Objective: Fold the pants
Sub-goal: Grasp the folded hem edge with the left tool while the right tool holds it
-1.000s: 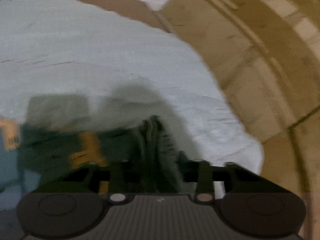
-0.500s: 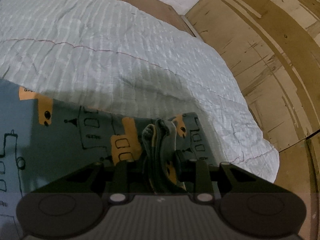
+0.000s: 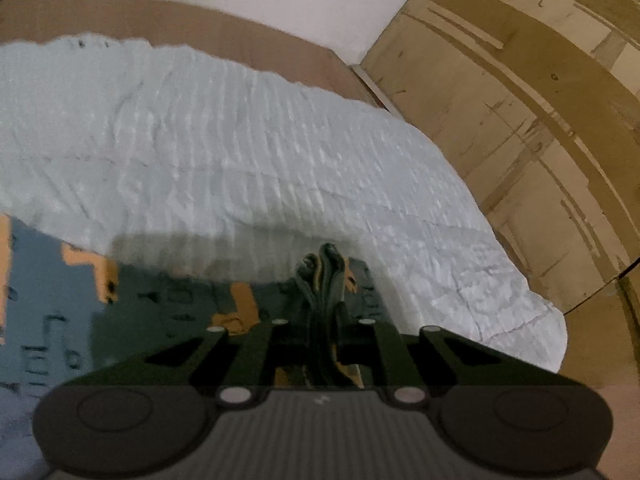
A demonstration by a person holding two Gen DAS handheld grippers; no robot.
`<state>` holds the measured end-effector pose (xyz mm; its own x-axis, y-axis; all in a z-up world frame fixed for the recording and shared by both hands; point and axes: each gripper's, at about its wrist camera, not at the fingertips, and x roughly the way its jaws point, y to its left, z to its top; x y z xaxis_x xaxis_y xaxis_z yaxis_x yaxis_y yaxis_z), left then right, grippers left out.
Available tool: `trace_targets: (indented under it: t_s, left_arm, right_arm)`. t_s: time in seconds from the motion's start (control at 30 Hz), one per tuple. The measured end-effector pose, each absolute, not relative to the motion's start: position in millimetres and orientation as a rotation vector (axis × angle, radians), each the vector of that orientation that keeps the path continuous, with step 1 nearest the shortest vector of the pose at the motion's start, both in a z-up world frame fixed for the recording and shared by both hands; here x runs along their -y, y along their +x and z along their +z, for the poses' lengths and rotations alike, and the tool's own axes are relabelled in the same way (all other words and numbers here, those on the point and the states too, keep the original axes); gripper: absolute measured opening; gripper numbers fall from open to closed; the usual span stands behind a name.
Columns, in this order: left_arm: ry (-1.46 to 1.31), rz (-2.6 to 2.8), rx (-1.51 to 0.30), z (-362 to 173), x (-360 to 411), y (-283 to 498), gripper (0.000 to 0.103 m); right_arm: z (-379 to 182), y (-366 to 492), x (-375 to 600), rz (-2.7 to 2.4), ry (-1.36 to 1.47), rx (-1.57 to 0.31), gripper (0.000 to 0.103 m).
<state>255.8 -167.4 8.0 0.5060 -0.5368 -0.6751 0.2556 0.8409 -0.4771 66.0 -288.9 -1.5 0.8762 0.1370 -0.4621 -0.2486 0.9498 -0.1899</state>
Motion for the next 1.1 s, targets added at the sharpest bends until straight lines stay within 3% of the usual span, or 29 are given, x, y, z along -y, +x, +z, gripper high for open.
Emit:
trace_targets:
  t_s: [0.37,1.1]
  left_arm:
    - [-0.278,-0.369,-0.895,45,97,228,0.011]
    - [-0.382,-0.23,-0.976,-20,-19,219,0.012]
  right_arm:
    - [31,54,253,0.391,-0.129,-0.423,0.014]
    - [3,69,146,0.605,-0.211,-0.568,0.014]
